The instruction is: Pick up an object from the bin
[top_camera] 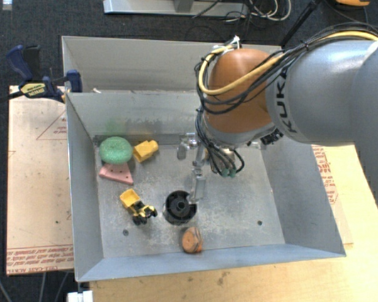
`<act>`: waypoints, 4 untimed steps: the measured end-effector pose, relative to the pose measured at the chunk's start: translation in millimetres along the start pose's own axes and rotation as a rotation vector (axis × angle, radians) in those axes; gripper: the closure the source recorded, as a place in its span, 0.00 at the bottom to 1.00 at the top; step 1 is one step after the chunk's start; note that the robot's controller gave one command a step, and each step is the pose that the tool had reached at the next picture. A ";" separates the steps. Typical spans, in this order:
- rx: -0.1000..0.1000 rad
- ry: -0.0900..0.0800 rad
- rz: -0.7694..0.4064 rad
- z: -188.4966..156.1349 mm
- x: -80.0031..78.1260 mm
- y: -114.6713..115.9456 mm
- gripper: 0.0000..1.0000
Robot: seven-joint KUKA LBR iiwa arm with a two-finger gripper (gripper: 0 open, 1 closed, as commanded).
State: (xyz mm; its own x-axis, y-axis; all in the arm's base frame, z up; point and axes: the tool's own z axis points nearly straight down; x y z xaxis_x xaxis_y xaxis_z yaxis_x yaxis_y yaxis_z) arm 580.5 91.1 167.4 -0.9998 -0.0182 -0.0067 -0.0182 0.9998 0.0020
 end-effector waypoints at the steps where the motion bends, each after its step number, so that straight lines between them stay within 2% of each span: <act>1: 0.002 0.008 0.108 40.0 17.1 -2.4 0.00; 2: 0.001 0.005 0.017 74.8 38.6 -8.9 0.00; 3: 0.001 0.006 -0.039 85.2 46.3 -10.5 0.00; 4: 0.000 0.000 0.074 93.9 28.3 -55.6 0.00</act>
Offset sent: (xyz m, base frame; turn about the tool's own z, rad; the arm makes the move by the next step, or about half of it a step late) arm -0.0556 -0.0169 -0.0974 -0.0531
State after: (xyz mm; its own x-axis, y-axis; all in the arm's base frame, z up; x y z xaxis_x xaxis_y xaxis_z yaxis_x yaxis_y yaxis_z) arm 553.9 35.2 73.2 -0.9984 0.0558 -0.0066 0.0558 0.9984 0.0024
